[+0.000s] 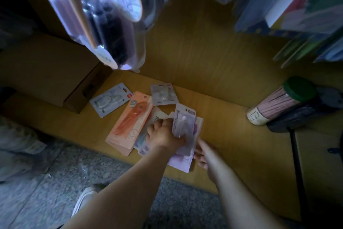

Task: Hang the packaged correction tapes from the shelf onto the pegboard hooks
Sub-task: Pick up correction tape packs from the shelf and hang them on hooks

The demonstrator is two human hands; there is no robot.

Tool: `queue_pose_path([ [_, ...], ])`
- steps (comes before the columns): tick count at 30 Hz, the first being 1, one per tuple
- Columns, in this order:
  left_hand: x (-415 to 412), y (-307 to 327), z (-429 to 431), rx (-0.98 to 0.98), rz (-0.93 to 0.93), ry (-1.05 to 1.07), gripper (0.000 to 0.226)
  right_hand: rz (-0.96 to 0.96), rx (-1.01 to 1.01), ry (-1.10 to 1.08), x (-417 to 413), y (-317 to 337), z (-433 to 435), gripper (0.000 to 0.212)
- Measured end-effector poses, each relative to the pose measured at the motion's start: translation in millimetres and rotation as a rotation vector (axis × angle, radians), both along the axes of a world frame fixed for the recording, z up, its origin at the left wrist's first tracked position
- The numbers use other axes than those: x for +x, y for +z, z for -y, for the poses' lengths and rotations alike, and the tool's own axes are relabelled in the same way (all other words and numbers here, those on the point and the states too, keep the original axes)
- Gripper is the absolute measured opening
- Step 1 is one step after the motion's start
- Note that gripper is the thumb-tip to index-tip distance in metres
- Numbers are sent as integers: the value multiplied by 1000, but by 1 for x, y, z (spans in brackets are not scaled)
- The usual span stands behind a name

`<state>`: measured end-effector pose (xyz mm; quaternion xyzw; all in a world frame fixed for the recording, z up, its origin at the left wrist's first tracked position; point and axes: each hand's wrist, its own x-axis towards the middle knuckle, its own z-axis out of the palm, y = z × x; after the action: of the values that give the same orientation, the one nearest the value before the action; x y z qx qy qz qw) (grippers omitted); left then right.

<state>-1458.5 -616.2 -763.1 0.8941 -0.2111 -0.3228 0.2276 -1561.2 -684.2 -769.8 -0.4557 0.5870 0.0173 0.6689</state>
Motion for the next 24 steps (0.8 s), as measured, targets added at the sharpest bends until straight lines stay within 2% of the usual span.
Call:
queue_pose_path([
  [6, -23, -13, 2, -197, -124, 29, 84, 16, 20, -74, -8, -3, 6, 49],
  [12, -34, -20, -3, -423, -393, 180, 109, 97, 120, -118, -22, -9, 11, 27],
  [14, -33, -16, -3, -512, -538, 290, 95, 115, 119, -141, -22, -9, 10, 20],
  [16, -30, -16, -1, -585, -593, 374, 75, 139, 153, -161, -21, -5, 10, 13],
  [19, -26, -17, -1, -624, -672, 466, 63, 180, 156, -172, -24, 0, 15, 22],
  [21, -26, -15, -2, -624, -739, 484, 50, 201, 146, -152, -28, 4, 16, 18],
  [24, -26, -12, -3, -627, -815, 447, 47, 216, 76, -135, -33, 13, 16, 29],
])
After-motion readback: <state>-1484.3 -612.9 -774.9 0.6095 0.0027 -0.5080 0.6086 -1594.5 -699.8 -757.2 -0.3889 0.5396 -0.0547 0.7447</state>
